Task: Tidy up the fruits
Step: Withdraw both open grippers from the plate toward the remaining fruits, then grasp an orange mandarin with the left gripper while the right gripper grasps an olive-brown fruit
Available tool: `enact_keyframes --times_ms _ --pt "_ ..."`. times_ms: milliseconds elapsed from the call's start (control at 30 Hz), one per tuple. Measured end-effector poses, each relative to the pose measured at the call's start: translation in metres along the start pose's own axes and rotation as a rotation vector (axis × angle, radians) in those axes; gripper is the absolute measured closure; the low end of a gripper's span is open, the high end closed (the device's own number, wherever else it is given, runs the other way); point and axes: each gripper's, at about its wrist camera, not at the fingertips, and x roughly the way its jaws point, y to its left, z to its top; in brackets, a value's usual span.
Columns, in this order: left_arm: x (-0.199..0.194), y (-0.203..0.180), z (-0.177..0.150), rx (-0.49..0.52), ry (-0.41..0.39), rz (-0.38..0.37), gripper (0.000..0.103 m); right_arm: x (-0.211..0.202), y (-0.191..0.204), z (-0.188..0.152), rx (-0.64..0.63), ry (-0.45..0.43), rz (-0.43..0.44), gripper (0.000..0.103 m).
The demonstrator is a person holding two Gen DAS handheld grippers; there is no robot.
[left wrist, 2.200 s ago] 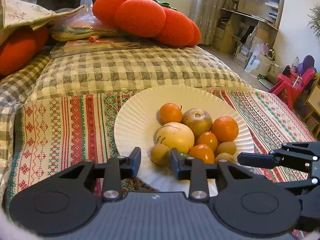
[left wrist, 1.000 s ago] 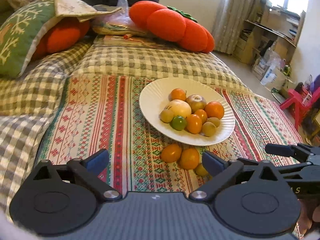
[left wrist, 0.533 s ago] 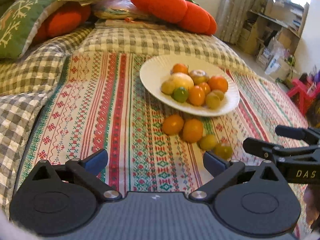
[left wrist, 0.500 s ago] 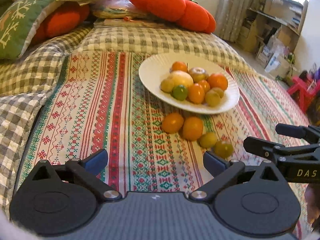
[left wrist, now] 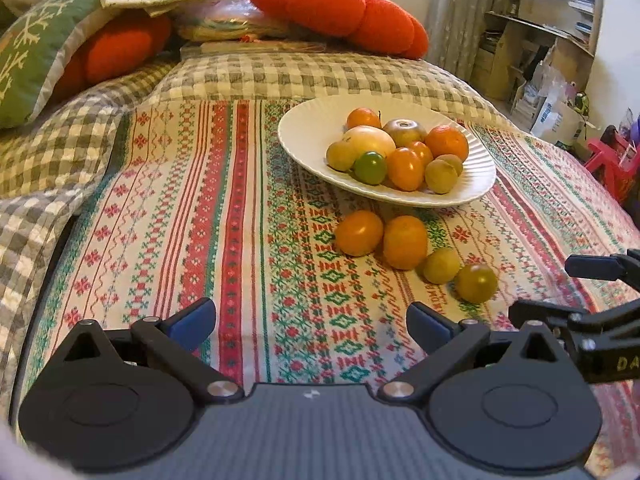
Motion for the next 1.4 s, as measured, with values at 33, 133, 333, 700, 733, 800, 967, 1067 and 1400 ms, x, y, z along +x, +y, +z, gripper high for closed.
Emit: enact_keyframes --times_ms 33,133,333,700,733,800,967,1067,1400 --pt "0.003 0.0 -0.001 0.014 -0.008 0.007 0.01 0.001 0.001 -0.001 -0.01 0.001 0.011 0.005" --pt "0.012 0.002 -0.002 0.039 -0.009 0.029 0.01 0.007 0.006 -0.003 -0.04 0.013 0.041 0.01" --pt "0.028 0.001 0.004 0.123 -0.024 0.017 0.01 0.017 0.009 -0.009 -0.09 0.029 0.013 0.015" --pt "0.049 0.004 0.019 0.174 -0.066 -0.057 0.018 0.026 0.015 -0.009 -0.147 -0.019 0.007 0.014" --pt "0.05 0.004 0.019 0.172 -0.069 -0.065 0.019 0.026 0.015 -0.008 -0.148 -0.02 0.008 0.014" --pt "0.051 0.004 0.02 0.167 -0.07 -0.081 0.023 0.027 0.016 -0.008 -0.152 -0.024 0.01 0.014" --pt "0.052 0.0 0.023 0.173 -0.071 -0.114 0.033 0.028 0.016 -0.007 -0.156 -0.028 0.012 0.016" --pt "0.052 -0.003 0.025 0.189 -0.074 -0.128 0.04 0.029 0.017 -0.006 -0.159 -0.028 0.015 0.018" --pt "0.052 -0.015 0.029 0.208 -0.074 -0.146 0.074 0.028 0.021 -0.004 -0.177 -0.026 0.021 0.027"
